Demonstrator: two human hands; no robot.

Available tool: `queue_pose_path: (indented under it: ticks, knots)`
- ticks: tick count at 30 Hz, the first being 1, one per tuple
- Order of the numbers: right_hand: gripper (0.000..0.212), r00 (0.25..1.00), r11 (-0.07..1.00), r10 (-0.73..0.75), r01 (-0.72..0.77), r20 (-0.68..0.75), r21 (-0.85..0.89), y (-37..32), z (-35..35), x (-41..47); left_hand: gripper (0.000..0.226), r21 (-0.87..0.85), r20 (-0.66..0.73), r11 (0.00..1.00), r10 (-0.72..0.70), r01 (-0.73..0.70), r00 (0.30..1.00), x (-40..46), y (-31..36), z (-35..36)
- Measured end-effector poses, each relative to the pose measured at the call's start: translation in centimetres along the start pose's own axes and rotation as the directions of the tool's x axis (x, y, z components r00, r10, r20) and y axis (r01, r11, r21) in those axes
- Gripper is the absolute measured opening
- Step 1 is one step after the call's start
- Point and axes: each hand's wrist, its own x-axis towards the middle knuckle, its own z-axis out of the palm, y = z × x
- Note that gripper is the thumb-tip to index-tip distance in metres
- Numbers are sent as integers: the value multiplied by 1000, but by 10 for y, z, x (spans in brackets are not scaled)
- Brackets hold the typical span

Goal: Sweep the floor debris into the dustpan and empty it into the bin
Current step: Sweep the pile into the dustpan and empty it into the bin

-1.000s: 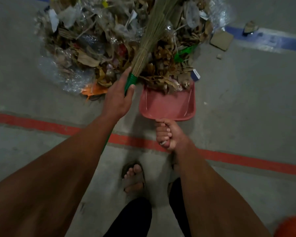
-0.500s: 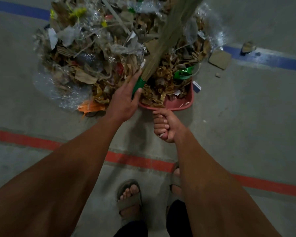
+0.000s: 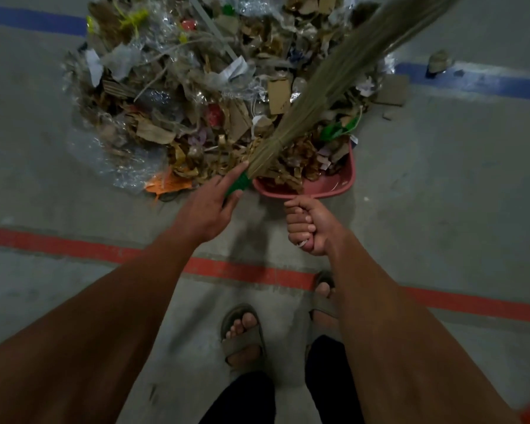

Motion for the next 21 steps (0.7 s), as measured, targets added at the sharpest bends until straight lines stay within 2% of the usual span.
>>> queue_pose_path:
  ticks: [3, 7, 15, 21]
  knots:
    - [39, 1000, 1000, 5, -5, 9, 2, 6, 4, -7, 64, 138, 74, 990, -8, -2, 997, -7, 3, 1]
    - [40, 1000, 999, -23, 22, -21, -36, 18, 16, -24, 67, 194, 68, 981, 18, -31, 998, -20, 15, -5]
    - [43, 998, 999, -38, 37, -51, -28, 74, 44, -107, 69, 194, 131, 974, 96, -120, 987, -77, 75, -43]
    - [41, 995, 997, -74, 72, -72, -31, 106, 85, -191, 72, 159, 161, 981, 86, -111, 983, -126, 138, -87]
